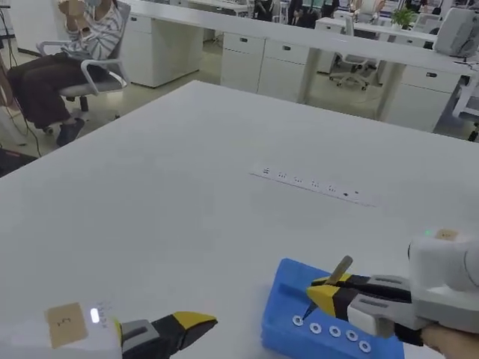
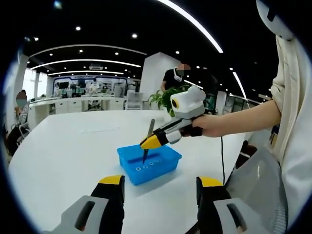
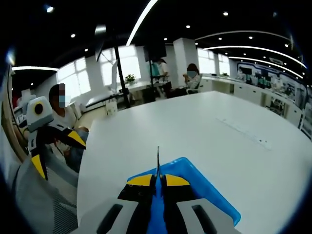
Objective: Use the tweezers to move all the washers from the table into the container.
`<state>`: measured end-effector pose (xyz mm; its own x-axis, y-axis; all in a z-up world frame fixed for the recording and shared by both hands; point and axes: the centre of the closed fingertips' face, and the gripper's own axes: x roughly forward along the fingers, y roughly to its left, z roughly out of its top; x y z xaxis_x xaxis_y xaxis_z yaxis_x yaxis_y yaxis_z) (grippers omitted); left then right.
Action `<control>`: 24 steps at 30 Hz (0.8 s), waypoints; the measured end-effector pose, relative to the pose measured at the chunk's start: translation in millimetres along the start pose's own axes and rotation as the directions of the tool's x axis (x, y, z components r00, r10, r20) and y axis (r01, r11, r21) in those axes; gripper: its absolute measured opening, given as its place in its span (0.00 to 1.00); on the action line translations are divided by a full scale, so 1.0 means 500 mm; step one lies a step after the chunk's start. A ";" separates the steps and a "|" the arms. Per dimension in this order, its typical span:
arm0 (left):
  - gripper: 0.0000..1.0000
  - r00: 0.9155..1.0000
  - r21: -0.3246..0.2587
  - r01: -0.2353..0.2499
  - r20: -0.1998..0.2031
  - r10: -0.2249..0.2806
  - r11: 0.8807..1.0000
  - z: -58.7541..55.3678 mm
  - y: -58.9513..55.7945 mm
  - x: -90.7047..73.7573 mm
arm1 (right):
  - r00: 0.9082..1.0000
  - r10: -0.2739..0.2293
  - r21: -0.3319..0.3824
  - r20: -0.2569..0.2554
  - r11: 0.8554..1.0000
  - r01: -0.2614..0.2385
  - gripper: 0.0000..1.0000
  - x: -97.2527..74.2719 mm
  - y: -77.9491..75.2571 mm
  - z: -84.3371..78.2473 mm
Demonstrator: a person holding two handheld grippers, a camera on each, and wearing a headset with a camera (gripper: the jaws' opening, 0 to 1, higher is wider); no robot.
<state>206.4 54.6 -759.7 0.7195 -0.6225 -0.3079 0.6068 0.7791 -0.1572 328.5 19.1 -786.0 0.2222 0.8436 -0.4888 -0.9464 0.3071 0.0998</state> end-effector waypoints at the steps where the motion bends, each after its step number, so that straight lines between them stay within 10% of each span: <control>1: 0.59 1.000 -0.004 0.004 -0.002 -0.004 1.000 0.000 -0.002 0.000 | 1.000 0.003 -0.010 -0.002 1.000 -0.003 0.04 -0.004 0.004 0.002; 14: 0.41 0.996 -0.095 0.093 0.017 -0.092 0.991 0.025 -0.022 -0.004 | 0.997 0.075 -0.086 -0.009 0.993 -0.075 0.04 -0.070 0.091 0.008; 24: 0.29 0.969 -0.088 0.244 0.053 -0.240 0.966 0.088 -0.079 0.025 | 0.989 0.121 -0.135 -0.087 0.982 -0.132 0.04 -0.115 0.147 -0.044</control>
<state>206.1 12.8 -715.8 0.5694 -0.7946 -0.2108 0.7320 0.6067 -0.3099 240.9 -16.8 -769.6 0.0850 0.8328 -0.5470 -0.9904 0.1309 0.0453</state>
